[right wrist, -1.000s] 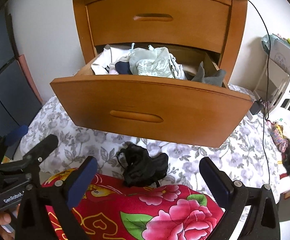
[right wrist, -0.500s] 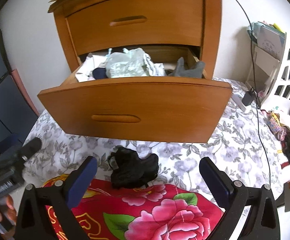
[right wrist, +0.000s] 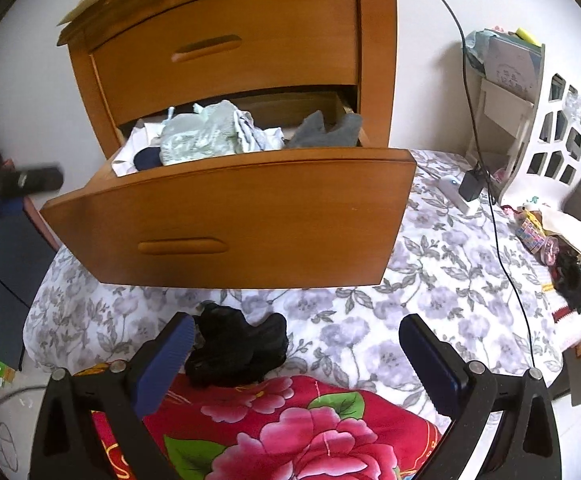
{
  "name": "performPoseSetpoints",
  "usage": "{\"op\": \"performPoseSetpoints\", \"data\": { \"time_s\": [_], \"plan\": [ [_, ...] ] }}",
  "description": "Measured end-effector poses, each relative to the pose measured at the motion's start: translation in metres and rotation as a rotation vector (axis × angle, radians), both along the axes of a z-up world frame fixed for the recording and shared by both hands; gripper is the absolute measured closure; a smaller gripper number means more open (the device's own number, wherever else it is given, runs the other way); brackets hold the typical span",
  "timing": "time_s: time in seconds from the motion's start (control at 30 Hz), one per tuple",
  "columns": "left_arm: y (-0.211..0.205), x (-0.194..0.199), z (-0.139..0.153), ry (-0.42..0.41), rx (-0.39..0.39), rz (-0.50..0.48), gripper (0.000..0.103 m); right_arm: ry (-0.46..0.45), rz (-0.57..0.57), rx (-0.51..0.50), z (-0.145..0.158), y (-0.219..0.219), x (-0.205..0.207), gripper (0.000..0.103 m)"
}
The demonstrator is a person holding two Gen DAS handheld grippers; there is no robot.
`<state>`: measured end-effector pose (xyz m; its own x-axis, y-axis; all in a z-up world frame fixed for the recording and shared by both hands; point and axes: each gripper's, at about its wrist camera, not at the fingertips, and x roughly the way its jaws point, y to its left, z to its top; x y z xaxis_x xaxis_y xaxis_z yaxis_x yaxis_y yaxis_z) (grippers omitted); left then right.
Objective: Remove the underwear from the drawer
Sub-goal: 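Reach the left gripper into the drawer toward the pale green lace garment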
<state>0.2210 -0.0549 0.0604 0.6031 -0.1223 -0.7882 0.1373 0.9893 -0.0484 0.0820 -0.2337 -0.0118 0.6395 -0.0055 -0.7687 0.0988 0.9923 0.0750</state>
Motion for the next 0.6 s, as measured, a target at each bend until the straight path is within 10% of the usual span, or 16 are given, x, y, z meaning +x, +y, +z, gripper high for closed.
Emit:
{"op": "performPoseSetpoints", "data": {
  "time_s": [0.6],
  "plan": [
    [-0.072,0.089,-0.001,0.181,0.047,0.004,0.012,0.015,0.009,0.069,-0.012,-0.012,0.006,0.0]
  ]
}}
